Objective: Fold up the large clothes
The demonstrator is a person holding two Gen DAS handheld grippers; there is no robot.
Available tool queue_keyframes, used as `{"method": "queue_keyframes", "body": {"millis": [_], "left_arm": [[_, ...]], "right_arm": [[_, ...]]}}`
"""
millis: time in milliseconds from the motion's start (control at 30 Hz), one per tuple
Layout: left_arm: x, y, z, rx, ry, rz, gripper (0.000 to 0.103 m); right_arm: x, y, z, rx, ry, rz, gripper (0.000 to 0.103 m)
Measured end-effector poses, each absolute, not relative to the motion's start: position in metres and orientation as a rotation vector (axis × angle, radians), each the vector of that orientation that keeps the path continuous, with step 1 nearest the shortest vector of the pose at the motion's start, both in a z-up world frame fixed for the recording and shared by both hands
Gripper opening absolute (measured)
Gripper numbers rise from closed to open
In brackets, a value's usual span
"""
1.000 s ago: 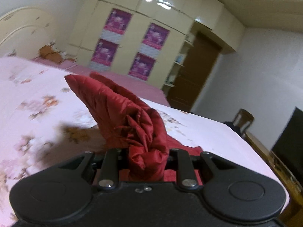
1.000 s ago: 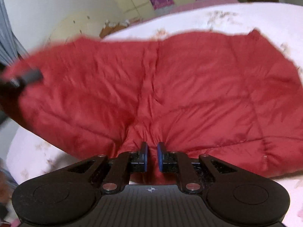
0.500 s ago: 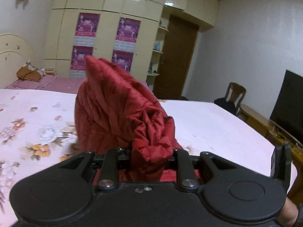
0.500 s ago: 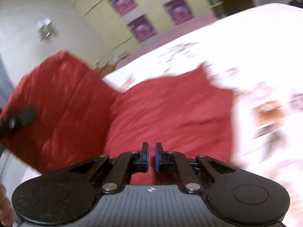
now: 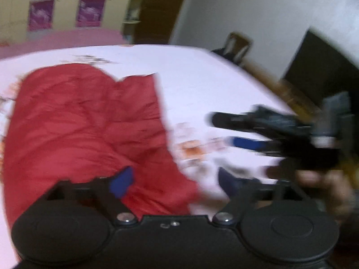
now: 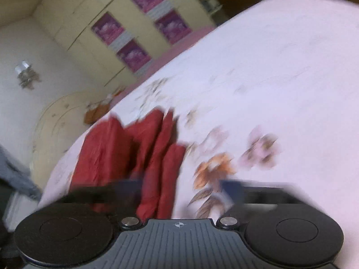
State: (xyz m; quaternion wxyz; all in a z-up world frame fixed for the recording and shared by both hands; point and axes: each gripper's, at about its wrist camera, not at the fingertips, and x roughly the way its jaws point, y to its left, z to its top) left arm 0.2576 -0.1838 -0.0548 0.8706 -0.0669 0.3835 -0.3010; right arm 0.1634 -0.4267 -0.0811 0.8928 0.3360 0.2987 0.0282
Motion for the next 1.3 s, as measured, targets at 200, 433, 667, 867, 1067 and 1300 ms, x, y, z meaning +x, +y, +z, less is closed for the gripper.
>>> {"method": "queue_keyframes", "body": {"millis": [200,433,667,867,1067,1300], "left_arm": [[0.268,-0.083,-0.031,-0.344,0.654,-0.409,0.051],[0.336,-0.002,-0.076,-0.383,0.686,-0.253,0.038],[0.352,-0.043,-0.097,-0.318,0.719,-0.398,0.031],[0.370,-0.071,-0.111,-0.221,0.762,-0.442,0.031],[0.384,-0.084,-0.129,-0.163,0.811,-0.462,0.033],[0.365,-0.079,-0.102,-0.145,0.789,-0.471,0.036]], "right_arm": [[0.204,-0.422,-0.063,0.745,0.612,0.211,0.070],[0.273,-0.382,-0.065,0.665,0.707,0.283,0.043],[0.277,-0.374,-0.065,0.596,0.727,0.212,0.010],[0.273,-0.383,-0.092,0.575,0.782,0.100,0.010],[0.279,-0.386,-0.134,0.631,0.836,0.057,0.010],[0.272,-0.392,-0.113,0.599,0.850,0.048,0.030]]}}
